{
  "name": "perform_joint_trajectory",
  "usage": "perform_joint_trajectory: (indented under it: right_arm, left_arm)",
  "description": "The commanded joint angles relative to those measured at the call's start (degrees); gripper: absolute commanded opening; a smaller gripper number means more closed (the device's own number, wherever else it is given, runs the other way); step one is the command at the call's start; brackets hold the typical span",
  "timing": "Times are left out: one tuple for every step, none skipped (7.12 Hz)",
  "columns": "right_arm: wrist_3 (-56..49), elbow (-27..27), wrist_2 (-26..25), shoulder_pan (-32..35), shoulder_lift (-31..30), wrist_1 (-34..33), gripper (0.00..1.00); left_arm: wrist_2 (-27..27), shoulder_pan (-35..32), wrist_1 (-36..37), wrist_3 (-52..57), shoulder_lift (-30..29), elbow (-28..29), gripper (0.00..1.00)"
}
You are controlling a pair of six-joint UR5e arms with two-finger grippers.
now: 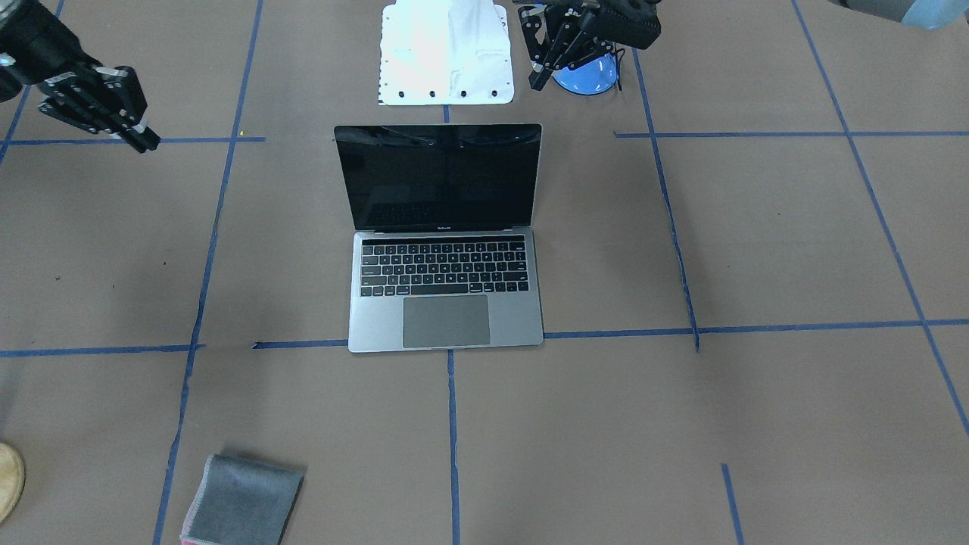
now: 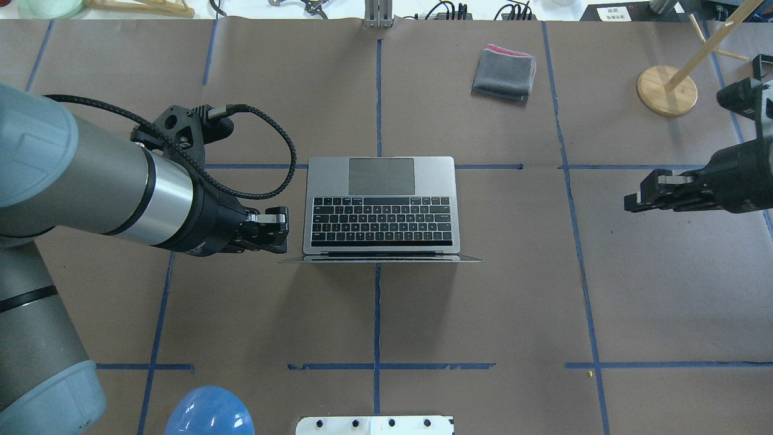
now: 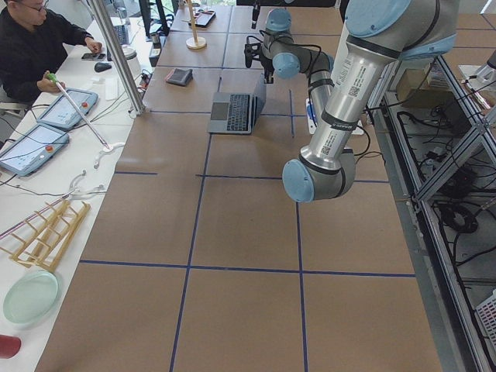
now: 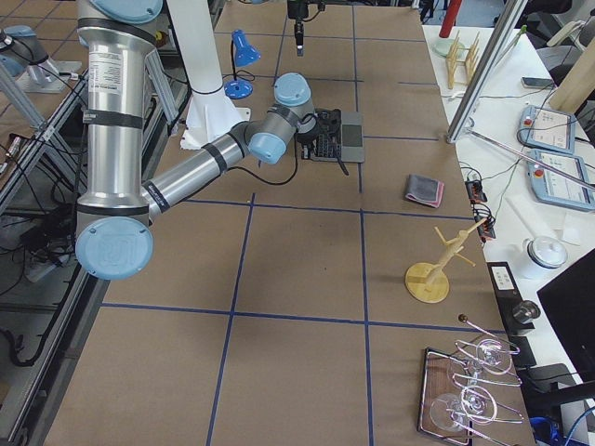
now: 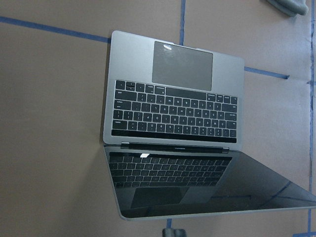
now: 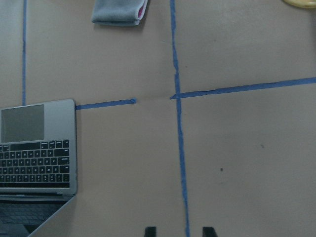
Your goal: Close laptop
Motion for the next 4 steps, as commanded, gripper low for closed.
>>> perform_joint_trajectory:
  right_arm:
    - [3.8,0.3,-1.6,-8.7,0.9,7.2,0.00]
    - [7.0,0.3,-2.5,-12.6,3.9,9.0,0.00]
    - [12.2,0.4,-8.8,-18.6,8.0,9.0,0.00]
    - [13.9,0.4,-19.1,-26.5,9.4,9.0,0.00]
  left_arm:
    - [0.1,0.8,0.0,-0.4,-0.8,0.5,0.01]
    - [0.8,1.7,0.0,-0.4,-1.0,0.7,0.01]
    - [1.3,3.5,0.0,-0.4,-1.3,1.0,0.00]
    - [1.3,4.8,0.0,-0.4,-1.3,1.2,0.00]
